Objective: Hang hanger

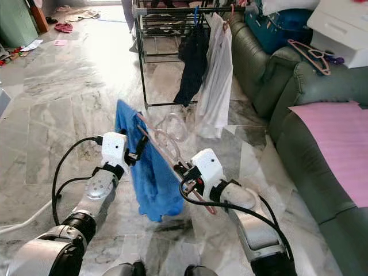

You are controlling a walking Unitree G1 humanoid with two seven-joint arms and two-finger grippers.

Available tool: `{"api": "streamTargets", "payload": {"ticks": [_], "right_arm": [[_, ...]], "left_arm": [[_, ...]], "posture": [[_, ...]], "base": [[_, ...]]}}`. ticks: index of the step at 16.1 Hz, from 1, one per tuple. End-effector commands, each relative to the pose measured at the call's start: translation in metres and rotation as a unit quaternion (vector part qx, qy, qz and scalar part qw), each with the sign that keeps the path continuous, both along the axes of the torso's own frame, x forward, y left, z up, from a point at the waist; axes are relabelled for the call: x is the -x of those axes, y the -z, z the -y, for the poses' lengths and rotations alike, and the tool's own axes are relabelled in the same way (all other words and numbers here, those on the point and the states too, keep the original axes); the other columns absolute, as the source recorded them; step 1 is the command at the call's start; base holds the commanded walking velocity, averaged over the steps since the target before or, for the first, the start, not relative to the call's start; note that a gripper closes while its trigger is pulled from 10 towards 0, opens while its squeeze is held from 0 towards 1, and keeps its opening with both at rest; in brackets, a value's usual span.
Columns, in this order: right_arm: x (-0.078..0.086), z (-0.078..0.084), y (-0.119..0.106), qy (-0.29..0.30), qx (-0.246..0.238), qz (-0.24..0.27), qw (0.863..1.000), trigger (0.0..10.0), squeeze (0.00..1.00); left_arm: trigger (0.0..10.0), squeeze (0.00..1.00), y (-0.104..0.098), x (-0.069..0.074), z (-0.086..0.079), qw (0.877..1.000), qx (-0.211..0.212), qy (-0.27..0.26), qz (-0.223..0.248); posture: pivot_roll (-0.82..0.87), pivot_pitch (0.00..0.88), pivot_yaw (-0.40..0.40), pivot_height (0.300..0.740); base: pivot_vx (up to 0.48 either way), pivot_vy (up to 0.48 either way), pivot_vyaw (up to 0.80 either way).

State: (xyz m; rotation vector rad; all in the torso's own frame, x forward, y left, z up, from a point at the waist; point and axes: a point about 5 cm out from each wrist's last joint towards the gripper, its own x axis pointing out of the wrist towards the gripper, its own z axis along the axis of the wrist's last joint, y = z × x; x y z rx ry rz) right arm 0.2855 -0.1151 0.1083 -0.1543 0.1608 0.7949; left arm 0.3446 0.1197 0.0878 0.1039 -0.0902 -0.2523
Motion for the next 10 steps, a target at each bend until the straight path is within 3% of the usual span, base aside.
{"api": "streamTargets", "payload": {"ticks": [1,2,3,4,7,8,9,10], "right_arm": [[0.000,-0.003,-0.005,-0.016,-0.009,0.007,1.000,10.0,0.00],[0.001,-0.005,-0.006,-0.026,-0.012,0.004,1.000,10.0,0.00],[0.002,-0.006,-0.007,-0.029,-0.013,0.003,0.999,10.0,0.00],[0.004,-0.007,-0.008,-0.039,-0.015,0.000,0.999,10.0,0.00],[0.013,-0.006,-0.004,-0.058,-0.014,-0.015,0.998,10.0,0.00],[0.014,-0.006,-0.004,-0.058,-0.013,-0.016,0.998,10.0,0.00],[0.015,-0.006,-0.003,-0.058,-0.015,-0.019,0.998,10.0,0.00],[0.016,-0.005,-0.002,-0.059,-0.014,-0.022,0.998,10.0,0.00]], "left_arm": [[10.0,1.00,-0.003,-0.002,0.002,1.000,-0.003,0.000,0.001],[10.0,0.55,-0.004,-0.005,0.001,1.000,-0.008,-0.010,-0.001],[10.0,0.55,-0.005,-0.005,0.000,1.000,-0.009,-0.011,-0.002],[10.0,0.00,-0.007,-0.007,-0.002,1.000,-0.014,-0.022,-0.001],[10.0,0.00,-0.008,-0.010,-0.004,0.999,-0.014,-0.029,-0.008],[4.5,0.00,-0.008,-0.010,-0.004,1.000,-0.012,-0.026,-0.009],[1.8,0.00,-0.008,-0.010,-0.004,1.000,-0.008,-0.024,-0.010],[0.0,0.00,-0.009,-0.011,-0.005,1.000,-0.006,-0.021,-0.010]], "posture": [[-0.23,0.078,-0.054,0.740],[-0.24,0.078,-0.053,0.740],[-0.24,0.079,-0.052,0.740],[-0.25,0.081,-0.049,0.740],[-0.26,0.085,-0.044,0.740],[-0.26,0.087,-0.042,0.740],[-0.26,0.088,-0.039,0.740],[-0.26,0.089,-0.036,0.740]], "base": [[0.000,0.000,0.00],[0.000,0.000,0.00],[0.000,0.000,0.00],[0.000,0.000,0.00],[0.000,0.000,0.00],[0.000,0.000,0.00],[0.000,0.000,0.00],[0.000,0.000,0.00]]}}
